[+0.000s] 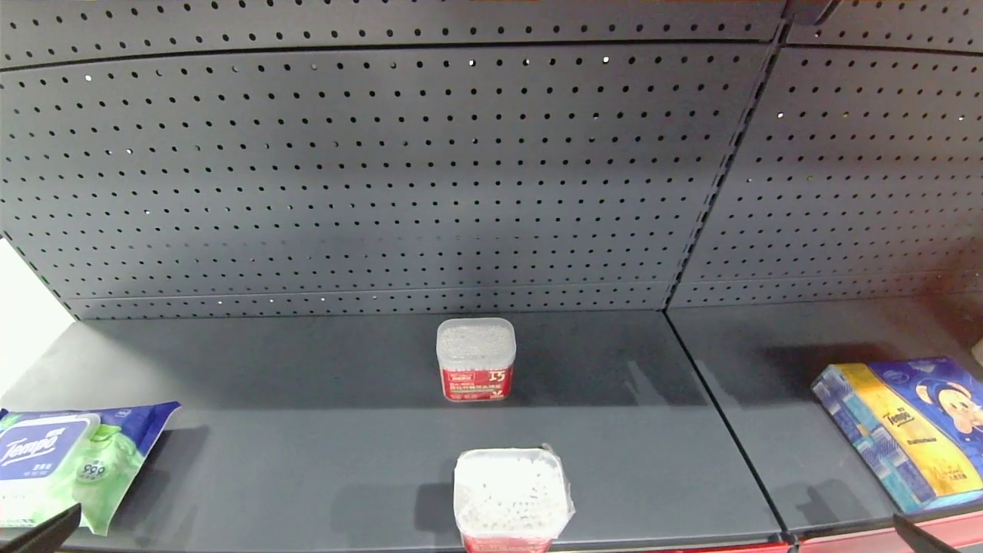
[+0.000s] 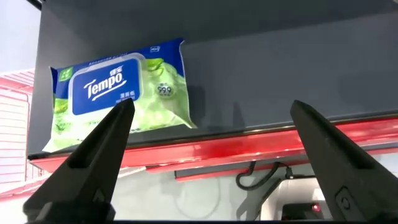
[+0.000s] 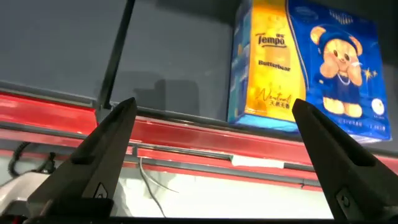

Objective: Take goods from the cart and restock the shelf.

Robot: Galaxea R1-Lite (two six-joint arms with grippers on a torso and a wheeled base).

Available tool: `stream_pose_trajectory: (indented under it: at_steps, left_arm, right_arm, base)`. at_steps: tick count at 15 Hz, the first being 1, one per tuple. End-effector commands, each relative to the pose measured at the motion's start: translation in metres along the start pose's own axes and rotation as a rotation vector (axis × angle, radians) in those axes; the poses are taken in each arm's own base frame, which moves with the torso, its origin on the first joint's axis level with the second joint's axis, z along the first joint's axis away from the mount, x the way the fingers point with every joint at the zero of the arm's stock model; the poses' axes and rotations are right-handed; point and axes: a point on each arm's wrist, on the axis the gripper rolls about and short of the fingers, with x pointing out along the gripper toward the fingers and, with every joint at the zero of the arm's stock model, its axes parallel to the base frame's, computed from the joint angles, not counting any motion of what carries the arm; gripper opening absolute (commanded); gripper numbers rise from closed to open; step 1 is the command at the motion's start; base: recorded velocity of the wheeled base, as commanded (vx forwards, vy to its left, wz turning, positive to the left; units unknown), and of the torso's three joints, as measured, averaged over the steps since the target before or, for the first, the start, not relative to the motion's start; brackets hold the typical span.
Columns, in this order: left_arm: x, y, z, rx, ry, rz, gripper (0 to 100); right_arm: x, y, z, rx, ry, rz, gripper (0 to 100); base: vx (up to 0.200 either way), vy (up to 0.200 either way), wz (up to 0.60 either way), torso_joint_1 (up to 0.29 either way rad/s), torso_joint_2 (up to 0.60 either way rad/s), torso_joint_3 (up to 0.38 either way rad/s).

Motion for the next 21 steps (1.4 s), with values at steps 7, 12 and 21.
stream_pose_trajectory:
  at_steps: [7,12,21]
  left_arm:
    - [-0.001,0.000,0.000,0.001,-0.003,0.001,100]
    - [-0.001,0.000,0.000,0.001,-0.005,-0.001,100]
    - [-0.004,0.000,-0.007,0.027,-0.016,-0.009,100]
  right_arm:
    - [0.001,0.001,-0.004,-0.002,0.011,0.004,100]
    - [0.006,-0.001,0.007,0.008,0.009,0.045,100]
    - [0.051,0.039,0.077,0.001,0.061,0.472,100]
  base:
    - [0.000,0.000,0.17,0.001,0.00,0.000]
    - [0.000,0.000,0.00,0.000,0.00,0.000]
    - [0.000,0.000,0.00,0.000,0.00,0.000]
